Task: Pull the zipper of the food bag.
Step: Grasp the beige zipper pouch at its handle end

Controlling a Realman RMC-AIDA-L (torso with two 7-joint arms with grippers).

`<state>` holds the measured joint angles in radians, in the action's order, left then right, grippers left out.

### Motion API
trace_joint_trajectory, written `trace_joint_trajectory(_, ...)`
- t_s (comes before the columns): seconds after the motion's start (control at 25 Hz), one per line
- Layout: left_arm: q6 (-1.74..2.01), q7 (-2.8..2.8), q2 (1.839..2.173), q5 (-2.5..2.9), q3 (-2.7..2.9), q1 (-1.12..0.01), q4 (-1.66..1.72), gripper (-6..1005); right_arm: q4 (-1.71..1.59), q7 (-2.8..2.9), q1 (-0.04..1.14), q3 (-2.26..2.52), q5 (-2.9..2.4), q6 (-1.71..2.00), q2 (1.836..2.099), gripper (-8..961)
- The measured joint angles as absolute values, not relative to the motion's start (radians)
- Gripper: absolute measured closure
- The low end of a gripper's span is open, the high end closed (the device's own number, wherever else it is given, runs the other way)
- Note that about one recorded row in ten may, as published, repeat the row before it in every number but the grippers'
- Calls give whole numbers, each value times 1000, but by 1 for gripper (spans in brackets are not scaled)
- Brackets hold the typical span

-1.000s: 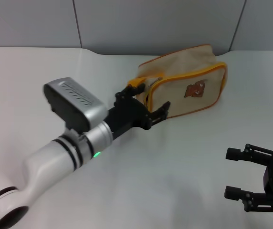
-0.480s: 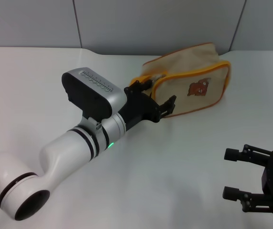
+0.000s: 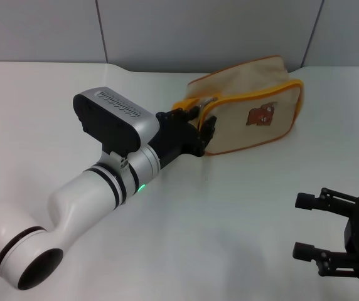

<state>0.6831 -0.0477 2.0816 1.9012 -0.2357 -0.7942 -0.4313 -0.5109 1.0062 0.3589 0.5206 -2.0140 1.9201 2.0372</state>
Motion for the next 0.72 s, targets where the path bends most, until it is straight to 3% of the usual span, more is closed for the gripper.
trace_joint_trajectory(0.08, 683, -48, 2082, 1907, -236, -794, -432, 563, -511, 1006, 359, 520, -2014, 1919, 2037, 122)
trace_joint_trajectory(0.28, 690, -48, 2082, 1952, -236, -791, -439, 766, -511, 1006, 359, 520, -2014, 1915, 2037, 122)
trace_joint_trajectory(0.72, 798, -48, 2082, 2039, -238, -743, -444, 885, -507, 992, 353, 507, -2014, 1907, 2037, 123)
